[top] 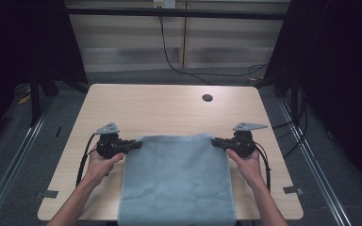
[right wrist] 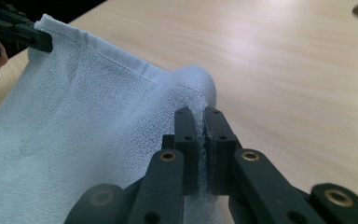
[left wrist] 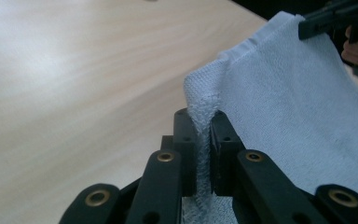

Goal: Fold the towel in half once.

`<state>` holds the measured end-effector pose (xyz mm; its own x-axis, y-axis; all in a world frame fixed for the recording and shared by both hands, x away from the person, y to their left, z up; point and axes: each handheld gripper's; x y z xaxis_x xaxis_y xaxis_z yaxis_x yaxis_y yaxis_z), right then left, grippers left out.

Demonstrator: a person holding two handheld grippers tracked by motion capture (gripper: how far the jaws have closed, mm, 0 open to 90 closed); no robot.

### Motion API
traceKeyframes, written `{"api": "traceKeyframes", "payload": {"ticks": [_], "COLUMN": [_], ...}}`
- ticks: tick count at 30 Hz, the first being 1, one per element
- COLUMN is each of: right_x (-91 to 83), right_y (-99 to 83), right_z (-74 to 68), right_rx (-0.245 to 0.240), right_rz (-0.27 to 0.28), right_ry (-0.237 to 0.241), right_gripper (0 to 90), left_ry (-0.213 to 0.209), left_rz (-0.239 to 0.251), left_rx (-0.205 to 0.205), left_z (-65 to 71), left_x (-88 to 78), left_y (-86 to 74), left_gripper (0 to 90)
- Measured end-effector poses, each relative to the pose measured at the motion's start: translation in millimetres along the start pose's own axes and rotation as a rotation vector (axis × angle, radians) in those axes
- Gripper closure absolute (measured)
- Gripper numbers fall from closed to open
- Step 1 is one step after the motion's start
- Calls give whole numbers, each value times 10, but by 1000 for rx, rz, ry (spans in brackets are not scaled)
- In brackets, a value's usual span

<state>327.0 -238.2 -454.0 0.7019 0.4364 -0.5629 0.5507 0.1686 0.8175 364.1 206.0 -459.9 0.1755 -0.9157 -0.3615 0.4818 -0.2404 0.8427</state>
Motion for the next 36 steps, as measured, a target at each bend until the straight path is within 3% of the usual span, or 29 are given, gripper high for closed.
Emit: {"api": "traceKeyframes", "payload": {"ticks": [3, 8, 19, 23, 25, 27, 30, 34, 36], "right_x": [-34, -88, -238, -283, -330, -390, -470, -527, -581], "right_y": [149, 399, 1087, 1352, 1458, 1551, 1542, 1249, 1059], "right_z": [6, 44, 212, 248, 250, 244, 190, 36, -20], "right_rx": [3, 2, -7, -8, 0, -5, -8, -62, -55], "right_rz": [32, 72, 157, 199, 227, 247, 264, 217, 213], "right_ry": [-1, -20, -89, -114, -113, -116, -87, -33, -9], "right_gripper": [860, 861, 864, 865, 865, 865, 865, 865, 865], "left_ry": [32, 42, 95, 120, 121, 104, 106, 67, 56], "left_rz": [6, 48, 109, 107, 147, 193, 158, 122, 103], "left_rx": [2, 3, 78, 110, 111, 102, 136, 160, 169], "left_z": [-54, -99, -65, -32, -5, 34, 110, 241, 335], "left_x": [-37, -94, -179, -213, -261, -301, -304, -320, -332], "left_y": [100, 318, 1123, 1411, 1528, 1549, 1447, 1195, 1085], "left_gripper": [837, 838, 839, 839, 839, 839, 839, 837, 837]}}
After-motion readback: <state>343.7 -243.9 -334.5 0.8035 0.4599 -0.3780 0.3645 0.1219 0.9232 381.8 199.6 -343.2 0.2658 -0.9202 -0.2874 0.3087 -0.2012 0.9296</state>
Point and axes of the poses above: each handheld gripper's, and its own axes: x roughly forward along the jaws, y roughly out of its top, z roughly to its right, and after that the axes turned 15 degrees about -y, right-handed
